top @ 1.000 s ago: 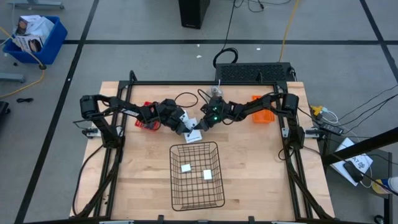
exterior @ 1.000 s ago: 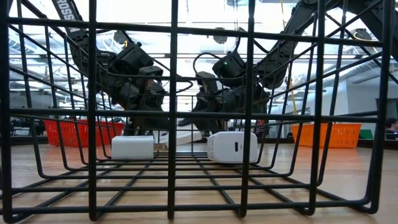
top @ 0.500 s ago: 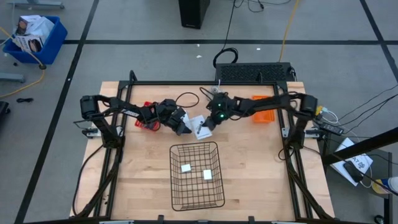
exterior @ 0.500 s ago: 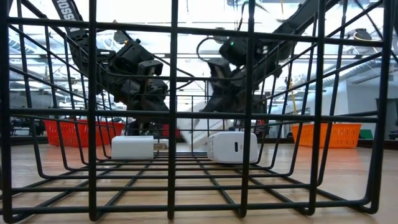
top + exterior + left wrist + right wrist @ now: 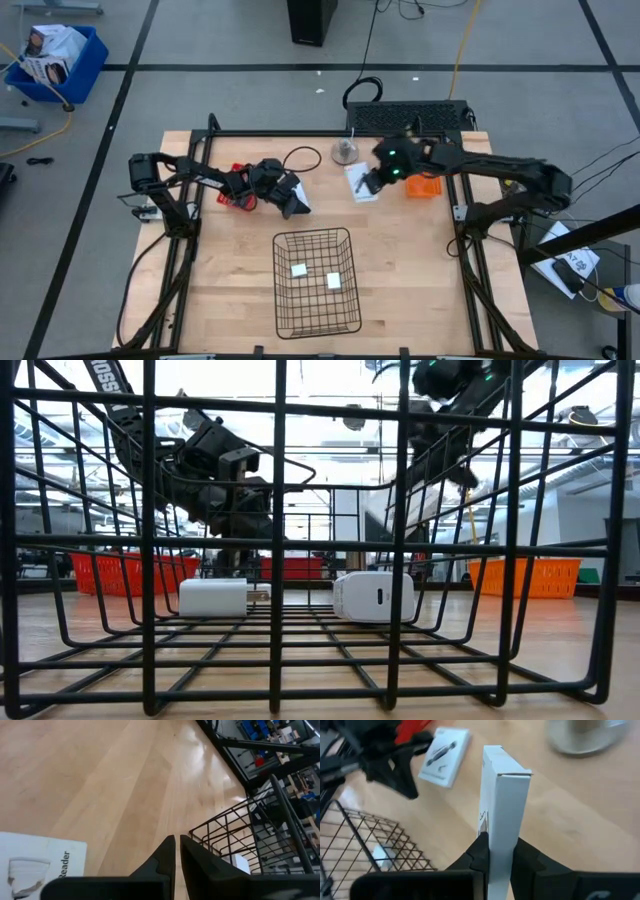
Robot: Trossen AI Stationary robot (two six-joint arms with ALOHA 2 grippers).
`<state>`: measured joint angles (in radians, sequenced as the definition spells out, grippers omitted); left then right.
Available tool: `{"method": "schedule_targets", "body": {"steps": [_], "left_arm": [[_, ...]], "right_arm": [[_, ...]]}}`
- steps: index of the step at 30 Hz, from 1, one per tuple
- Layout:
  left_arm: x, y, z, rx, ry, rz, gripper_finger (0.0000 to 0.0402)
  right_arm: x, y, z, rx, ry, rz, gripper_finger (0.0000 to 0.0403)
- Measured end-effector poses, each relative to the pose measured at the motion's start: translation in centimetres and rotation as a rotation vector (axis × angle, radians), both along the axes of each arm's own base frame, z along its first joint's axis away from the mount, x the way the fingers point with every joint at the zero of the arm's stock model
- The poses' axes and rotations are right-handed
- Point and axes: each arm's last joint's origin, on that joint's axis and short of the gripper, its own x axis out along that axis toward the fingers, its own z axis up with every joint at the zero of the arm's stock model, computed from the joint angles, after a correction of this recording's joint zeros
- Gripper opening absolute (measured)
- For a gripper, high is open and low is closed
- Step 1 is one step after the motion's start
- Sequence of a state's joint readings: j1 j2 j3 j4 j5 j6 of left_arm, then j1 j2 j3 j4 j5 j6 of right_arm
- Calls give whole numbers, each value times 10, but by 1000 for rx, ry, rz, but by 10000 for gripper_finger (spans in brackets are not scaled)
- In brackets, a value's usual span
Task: Pick and place items into bin
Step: Put the top white card reader box into the orange bin
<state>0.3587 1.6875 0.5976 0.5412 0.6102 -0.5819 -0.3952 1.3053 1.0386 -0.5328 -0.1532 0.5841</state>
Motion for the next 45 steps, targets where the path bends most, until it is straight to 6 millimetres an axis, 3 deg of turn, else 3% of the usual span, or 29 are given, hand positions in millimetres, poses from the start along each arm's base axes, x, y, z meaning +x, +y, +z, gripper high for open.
{"method": "schedule_targets", "body": {"steps": [7,13,21,34,45], "left_arm": [[2,0,3,20,-43,-20,31],[3,-1,6,17,-83,-63,31],[3,-1,7,21,-90,-68,31],[4,-2,9,11,-120,-103,31],[4,-2,9,13,-120,-102,31]], "right_arm": [[-53,-8,26,-78,67,-194,34],[-83,-27,23,-67,190,-319,34],[-100,-49,13,-58,318,-371,34],[-120,-59,4,30,436,-425,34],[-124,-64,-44,160,400,-375,35]]}}
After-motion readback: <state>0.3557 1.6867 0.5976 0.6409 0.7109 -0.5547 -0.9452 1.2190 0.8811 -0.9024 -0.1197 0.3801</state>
